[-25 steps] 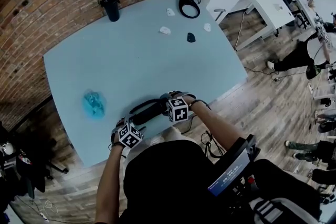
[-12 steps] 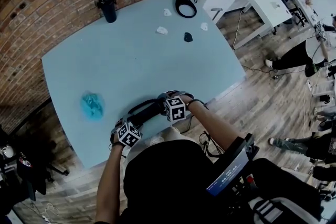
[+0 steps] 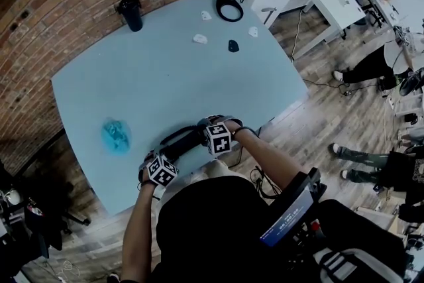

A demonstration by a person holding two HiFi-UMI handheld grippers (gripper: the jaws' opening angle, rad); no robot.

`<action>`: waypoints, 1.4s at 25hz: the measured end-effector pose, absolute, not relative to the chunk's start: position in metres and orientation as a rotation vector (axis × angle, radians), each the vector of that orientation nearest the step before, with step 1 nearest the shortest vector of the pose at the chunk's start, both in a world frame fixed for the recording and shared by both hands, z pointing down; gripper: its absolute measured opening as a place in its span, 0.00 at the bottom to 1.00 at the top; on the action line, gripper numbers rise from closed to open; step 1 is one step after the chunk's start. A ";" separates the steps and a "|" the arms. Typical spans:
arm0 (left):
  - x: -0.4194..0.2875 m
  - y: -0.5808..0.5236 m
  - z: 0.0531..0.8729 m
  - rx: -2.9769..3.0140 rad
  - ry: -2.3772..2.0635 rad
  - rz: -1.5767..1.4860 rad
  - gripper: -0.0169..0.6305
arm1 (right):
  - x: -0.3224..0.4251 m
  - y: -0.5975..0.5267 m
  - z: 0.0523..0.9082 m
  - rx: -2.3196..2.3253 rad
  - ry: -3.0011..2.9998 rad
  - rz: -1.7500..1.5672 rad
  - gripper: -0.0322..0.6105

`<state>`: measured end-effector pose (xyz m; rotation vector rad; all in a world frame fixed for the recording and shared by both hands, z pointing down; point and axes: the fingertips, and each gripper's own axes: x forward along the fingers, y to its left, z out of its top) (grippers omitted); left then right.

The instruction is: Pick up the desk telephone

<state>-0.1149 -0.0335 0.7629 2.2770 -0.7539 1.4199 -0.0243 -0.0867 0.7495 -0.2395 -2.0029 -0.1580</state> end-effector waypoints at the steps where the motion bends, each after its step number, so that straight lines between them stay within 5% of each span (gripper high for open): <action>1: -0.115 -0.034 0.762 2.281 -0.747 1.426 0.45 | -0.024 -0.086 0.750 -0.236 -2.004 -0.157 0.48; 35: -0.123 -0.057 0.703 2.470 -0.780 1.381 0.44 | -0.029 -0.099 0.691 -0.144 -2.129 -0.166 0.48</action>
